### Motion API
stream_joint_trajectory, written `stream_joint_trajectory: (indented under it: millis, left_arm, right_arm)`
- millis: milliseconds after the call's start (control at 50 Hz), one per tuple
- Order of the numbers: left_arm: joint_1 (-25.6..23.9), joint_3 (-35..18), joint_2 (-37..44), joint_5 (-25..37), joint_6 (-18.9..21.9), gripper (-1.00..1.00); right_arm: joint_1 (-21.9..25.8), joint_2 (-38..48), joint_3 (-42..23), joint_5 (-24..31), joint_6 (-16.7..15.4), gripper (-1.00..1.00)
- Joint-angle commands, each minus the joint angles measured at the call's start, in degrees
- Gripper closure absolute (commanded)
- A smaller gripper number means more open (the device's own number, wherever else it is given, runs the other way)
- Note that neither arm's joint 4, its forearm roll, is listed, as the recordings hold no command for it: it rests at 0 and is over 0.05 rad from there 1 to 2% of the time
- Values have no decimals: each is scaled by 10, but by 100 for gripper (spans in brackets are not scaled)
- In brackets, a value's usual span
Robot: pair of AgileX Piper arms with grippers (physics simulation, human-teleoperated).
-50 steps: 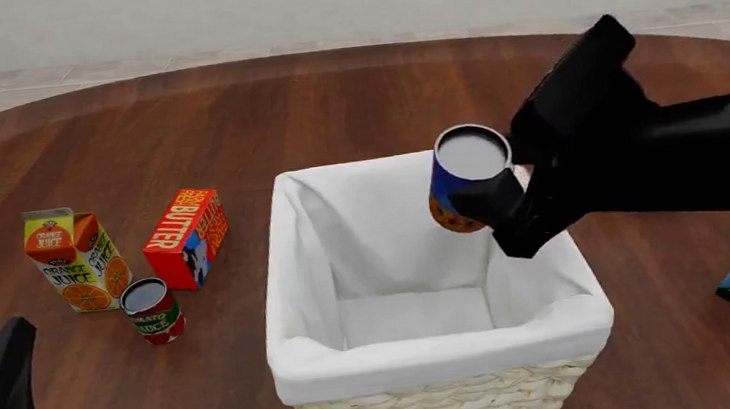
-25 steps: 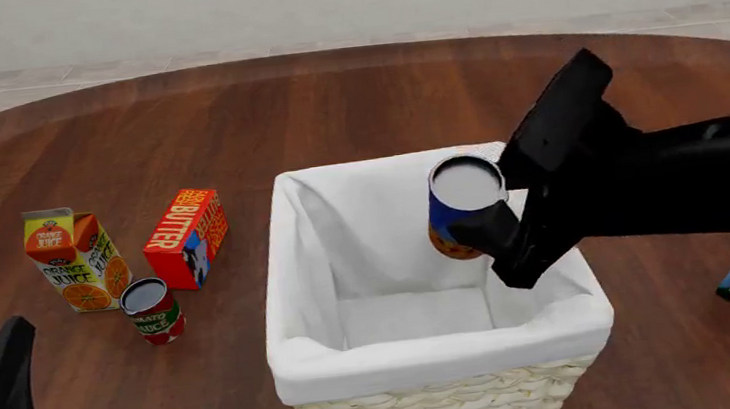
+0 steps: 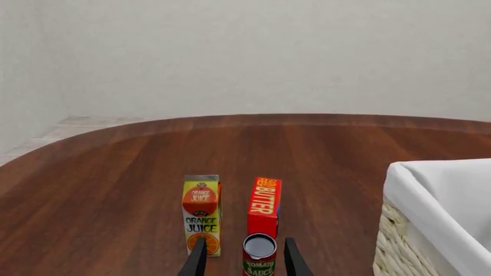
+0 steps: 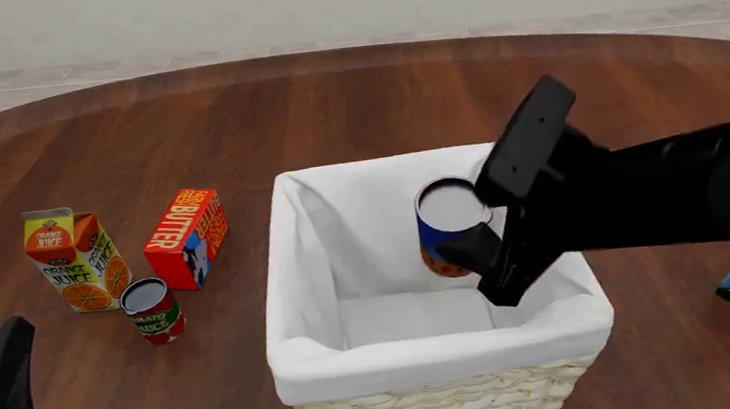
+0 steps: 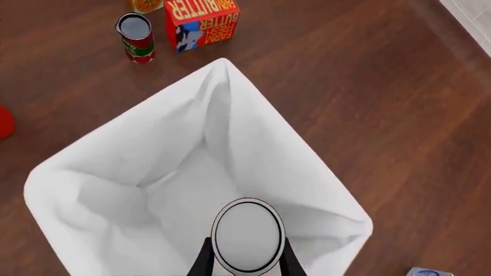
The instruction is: Pick up the alphabet soup and the tomato sauce, and put them in the basket.
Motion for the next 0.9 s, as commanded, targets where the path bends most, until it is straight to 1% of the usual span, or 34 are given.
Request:
stream_joint_trajectory:
  millis: [20, 240, 580, 640, 660, 900]
  left_arm:
    - [0, 0, 0, 0, 0, -100]
    - [0, 0, 0, 0, 0, -100]
    - [2, 0, 0, 1, 0, -100]
    - [2, 0, 0, 1, 0, -100]
    - [2, 0, 0, 1, 0, -100]
    - [7, 0, 0, 1, 1, -100]
  right_arm:
    - [7, -5, 9, -1, 9, 100]
    - [13, -15, 20, 0, 10, 100]
    - [19, 12, 26, -21, 10, 100]
    - [14, 14, 23, -23, 5, 100]
    - [13, 16, 20, -22, 6, -100]
    - [11, 9, 24, -21, 6, -100]
